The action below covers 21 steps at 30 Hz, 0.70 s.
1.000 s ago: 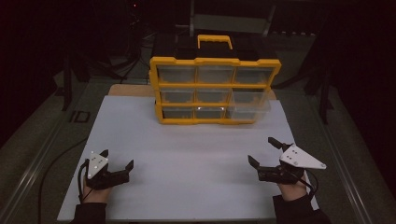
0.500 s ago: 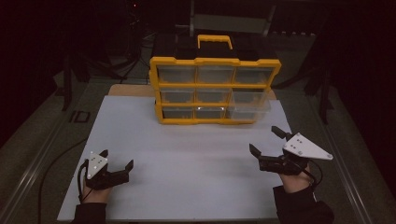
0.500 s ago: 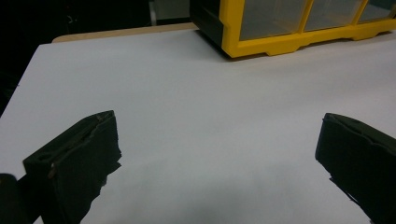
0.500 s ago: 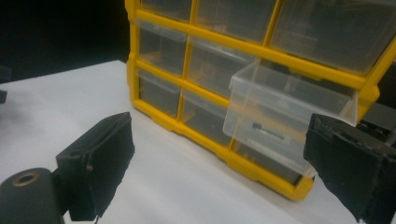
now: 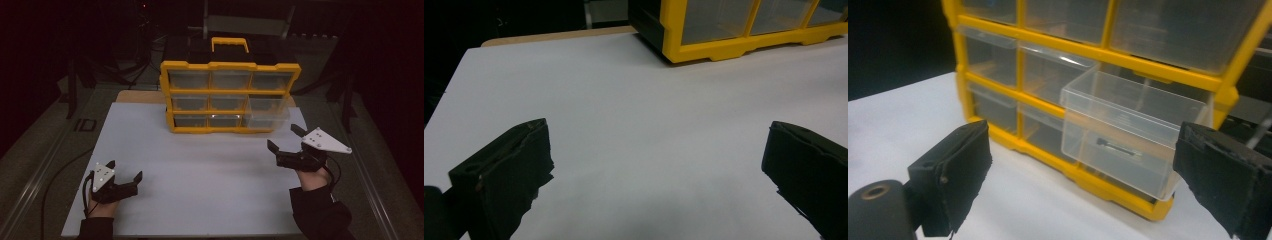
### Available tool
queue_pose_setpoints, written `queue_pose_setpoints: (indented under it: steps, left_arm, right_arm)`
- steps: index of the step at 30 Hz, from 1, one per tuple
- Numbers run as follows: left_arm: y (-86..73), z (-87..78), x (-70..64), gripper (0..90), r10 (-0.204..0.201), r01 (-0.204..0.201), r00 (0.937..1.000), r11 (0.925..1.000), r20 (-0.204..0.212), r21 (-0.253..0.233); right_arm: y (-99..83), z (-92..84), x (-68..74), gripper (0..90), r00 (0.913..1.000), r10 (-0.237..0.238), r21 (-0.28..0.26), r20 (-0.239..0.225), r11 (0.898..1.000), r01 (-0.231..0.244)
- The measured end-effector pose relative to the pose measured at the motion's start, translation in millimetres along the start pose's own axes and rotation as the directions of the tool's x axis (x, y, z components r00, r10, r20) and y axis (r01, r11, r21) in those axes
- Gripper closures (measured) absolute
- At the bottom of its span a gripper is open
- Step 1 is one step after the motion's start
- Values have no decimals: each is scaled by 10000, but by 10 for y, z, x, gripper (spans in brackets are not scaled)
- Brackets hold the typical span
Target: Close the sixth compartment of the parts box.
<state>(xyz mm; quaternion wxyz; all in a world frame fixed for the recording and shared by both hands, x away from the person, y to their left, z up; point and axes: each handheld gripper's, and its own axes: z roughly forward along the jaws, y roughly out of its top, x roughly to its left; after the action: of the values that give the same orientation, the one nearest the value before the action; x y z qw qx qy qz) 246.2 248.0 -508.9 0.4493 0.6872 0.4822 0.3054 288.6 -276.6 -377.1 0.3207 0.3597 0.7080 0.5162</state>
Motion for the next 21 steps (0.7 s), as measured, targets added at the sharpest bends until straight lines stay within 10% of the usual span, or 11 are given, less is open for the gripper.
queue_pose_setpoints:
  steps: [21]
  left_arm:
    - [-6, -4, 7, 0, -65, 66, 9999, 10000, 80, -50]
  right_arm:
    - [-498, 293, -222, 187, 9971, 597, 1105, 478, 9918, -647]
